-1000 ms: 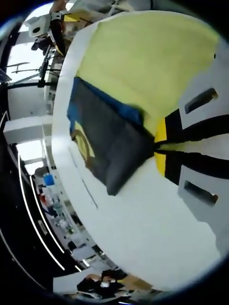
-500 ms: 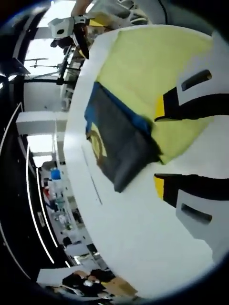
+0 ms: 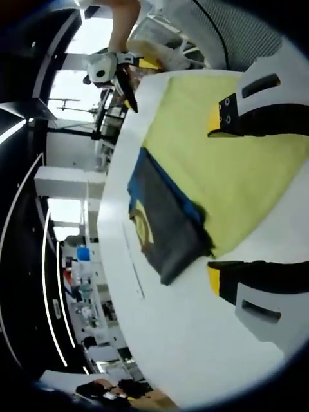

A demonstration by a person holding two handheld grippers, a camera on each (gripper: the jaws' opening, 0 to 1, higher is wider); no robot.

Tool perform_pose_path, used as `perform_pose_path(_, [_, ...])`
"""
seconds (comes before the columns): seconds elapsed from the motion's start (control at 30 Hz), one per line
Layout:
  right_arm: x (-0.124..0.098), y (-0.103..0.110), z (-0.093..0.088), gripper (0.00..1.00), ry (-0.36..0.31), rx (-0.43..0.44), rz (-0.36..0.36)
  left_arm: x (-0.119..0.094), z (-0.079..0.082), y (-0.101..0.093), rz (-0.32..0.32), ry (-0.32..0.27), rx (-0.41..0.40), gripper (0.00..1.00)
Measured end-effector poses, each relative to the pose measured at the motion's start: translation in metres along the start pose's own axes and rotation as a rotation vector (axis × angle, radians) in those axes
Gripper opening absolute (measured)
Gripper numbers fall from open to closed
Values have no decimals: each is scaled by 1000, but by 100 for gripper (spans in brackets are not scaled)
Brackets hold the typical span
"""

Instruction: Fold the garment on the visible template until the final outline fits inside the template.

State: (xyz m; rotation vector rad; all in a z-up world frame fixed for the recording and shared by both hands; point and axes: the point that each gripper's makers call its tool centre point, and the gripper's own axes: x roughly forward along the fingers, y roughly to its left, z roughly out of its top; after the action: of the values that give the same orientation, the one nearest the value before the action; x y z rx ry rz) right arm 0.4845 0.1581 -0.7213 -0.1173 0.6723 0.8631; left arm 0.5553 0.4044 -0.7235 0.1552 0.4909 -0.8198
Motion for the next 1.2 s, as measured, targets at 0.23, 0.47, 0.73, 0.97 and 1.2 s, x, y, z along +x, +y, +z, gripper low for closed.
perform_pose_path(0.23, [-4, 10, -16, 98, 60, -40, 33, -10, -2, -19, -52, 13, 26, 88])
perform_pose_path(0.47, [-7, 19, -34, 94, 108, -64, 53, -21, -23, -43, -91, 57, 34, 89])
perform_pose_path(0.73, [-10, 24, -56, 87, 172, -102, 54, -33, -48, -78, -168, 107, 39, 82])
perform_pose_path(0.97, [-9, 28, -71, 76, 212, -139, 56, -39, -63, -88, -208, 160, 76, 64])
perform_pose_path(1.2, [-12, 27, -80, 62, 239, -161, 49, -44, -80, -92, -217, 221, 95, 50])
